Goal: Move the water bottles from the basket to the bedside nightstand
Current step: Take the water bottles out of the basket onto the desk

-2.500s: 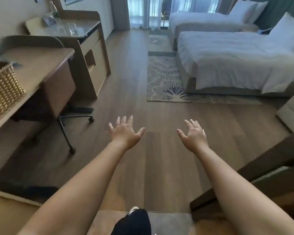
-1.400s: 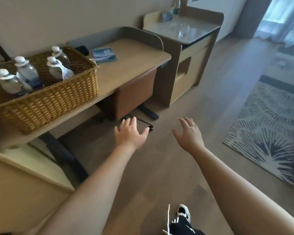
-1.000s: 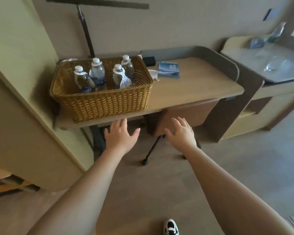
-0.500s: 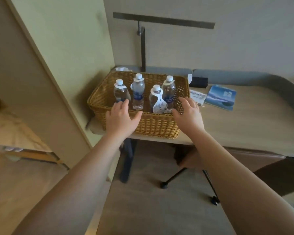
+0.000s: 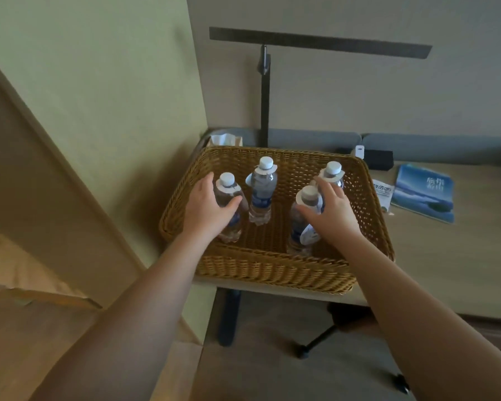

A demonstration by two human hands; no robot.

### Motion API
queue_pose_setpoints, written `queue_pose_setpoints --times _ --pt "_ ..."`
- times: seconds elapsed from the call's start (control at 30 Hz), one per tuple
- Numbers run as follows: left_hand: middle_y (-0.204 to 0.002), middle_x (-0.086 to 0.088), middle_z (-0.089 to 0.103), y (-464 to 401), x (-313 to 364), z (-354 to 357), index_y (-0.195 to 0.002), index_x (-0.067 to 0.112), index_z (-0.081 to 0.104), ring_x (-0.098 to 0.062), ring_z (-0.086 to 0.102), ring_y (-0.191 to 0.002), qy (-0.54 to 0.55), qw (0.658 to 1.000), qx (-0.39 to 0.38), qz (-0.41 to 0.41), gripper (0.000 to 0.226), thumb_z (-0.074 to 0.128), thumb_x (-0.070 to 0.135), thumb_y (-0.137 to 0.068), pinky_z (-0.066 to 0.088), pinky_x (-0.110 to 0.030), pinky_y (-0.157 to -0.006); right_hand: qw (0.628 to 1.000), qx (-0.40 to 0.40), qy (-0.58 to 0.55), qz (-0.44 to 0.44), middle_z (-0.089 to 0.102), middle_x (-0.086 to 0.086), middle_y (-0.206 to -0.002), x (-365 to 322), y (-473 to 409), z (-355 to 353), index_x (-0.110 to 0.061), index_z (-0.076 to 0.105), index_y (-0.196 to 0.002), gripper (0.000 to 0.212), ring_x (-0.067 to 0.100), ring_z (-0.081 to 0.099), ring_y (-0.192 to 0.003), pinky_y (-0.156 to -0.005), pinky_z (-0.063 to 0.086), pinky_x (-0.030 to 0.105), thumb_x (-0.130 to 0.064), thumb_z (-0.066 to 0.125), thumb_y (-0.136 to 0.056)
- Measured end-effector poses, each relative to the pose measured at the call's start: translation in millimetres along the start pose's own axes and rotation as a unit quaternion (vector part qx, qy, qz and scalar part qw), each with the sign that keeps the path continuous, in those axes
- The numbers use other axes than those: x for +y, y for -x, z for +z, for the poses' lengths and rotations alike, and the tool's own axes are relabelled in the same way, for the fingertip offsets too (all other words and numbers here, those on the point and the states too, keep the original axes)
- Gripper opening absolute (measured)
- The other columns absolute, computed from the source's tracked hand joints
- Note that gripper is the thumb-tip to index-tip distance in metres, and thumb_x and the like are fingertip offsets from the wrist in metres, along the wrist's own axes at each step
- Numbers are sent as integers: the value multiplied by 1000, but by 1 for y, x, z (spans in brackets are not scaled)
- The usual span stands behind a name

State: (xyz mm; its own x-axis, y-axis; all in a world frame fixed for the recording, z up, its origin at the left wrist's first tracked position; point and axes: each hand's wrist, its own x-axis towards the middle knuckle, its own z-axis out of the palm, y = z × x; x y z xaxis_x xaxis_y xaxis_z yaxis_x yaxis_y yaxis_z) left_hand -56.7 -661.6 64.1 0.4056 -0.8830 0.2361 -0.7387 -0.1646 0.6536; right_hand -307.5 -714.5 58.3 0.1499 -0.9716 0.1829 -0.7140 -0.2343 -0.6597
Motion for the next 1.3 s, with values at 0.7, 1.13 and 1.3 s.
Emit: queue_pose_setpoints --times 0.7,1.13,1.3 --pt "-106 13 60 -47 -23 33 -112 31 53 -6 53 -99 120 989 -81 -30 63 86 43 -59 41 -17 -73 998 -36 -42 -15 51 -13 -108 11 -27 17 -29 43 -123 73 6 49 -101 -81 42 24 -34 85 -64" --pt "-94 27 63 -46 122 -12 -110 40 52 20 56 -88 242 952 -90 163 52 75 57 -66 44 -10 -66 985 146 -86 -20 58 -18 -89 -44 -15 -131 -28 50 -108 56 -23 52 -75 -55 37 -3 -43 83 -64" --pt "-107 13 67 -52 203 -1 -115 27 57 -1 64 -96 298 919 -163 202 48 76 46 -75 54 -23 -77 974 211 -77 4 64 -7 -99 -40 -13 -214 -28 52 -111 61 2 63 -81 -62 50 21 -49 81 -61"
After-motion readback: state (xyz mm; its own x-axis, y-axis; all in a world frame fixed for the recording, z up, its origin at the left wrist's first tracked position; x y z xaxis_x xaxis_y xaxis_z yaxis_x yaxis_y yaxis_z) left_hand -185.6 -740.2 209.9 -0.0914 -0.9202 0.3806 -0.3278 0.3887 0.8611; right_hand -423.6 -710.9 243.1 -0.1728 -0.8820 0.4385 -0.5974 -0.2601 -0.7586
